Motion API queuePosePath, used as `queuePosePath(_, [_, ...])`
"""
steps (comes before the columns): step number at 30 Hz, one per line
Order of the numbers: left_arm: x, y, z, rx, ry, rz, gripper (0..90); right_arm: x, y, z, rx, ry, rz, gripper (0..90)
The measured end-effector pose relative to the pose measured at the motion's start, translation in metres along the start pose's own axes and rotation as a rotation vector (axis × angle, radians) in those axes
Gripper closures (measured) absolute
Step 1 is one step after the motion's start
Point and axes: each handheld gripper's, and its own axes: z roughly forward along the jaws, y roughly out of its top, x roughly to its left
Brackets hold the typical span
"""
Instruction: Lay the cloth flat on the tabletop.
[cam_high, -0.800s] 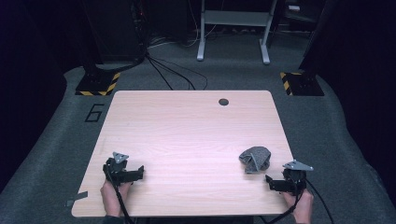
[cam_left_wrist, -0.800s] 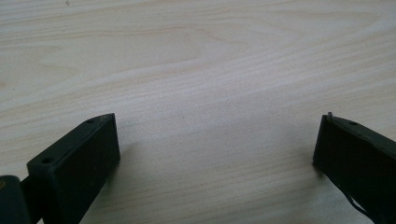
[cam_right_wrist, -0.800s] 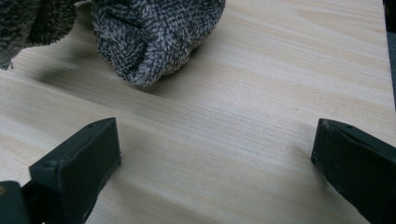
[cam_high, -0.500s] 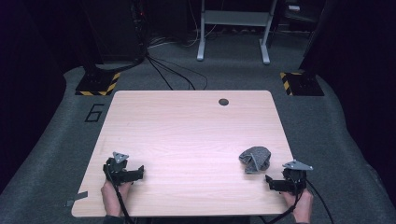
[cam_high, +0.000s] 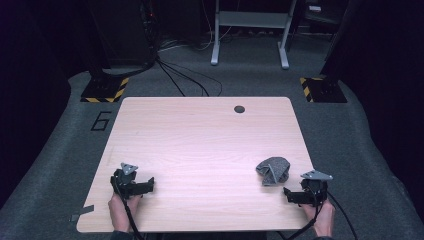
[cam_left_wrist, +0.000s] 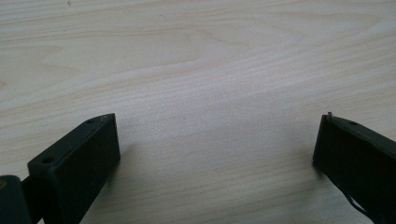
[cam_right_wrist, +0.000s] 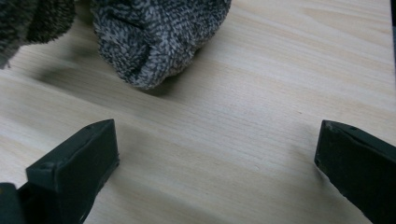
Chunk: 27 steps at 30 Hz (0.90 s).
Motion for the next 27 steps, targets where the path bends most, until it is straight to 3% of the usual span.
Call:
queuePosePath(7, [0.0, 0.0, 0.0, -0.001, 0.001, -0.001, 0.3, 0.005, 0.006, -0.011, -0.042, 0.063, 0.05, 0.0])
queuePosePath(16, [0.0, 0.0, 0.0, -0.001, 0.001, -0.001, 0.4, 0.017, 0.036, -0.031, -0.119, 0.111, 0.019, 0.0])
queuePosePath(21, [0.0, 0.0, 0.0, -0.002, 0.001, 0.0, 0.5, 0.023, 0.057, -0.03, -0.143, 0.109, -0.004, 0.0])
queuePosePath(27, [0.0, 0.0, 0.0, -0.001, 0.001, 0.0, 0.5, 0.025, 0.069, -0.013, -0.119, 0.115, -0.003, 1.4])
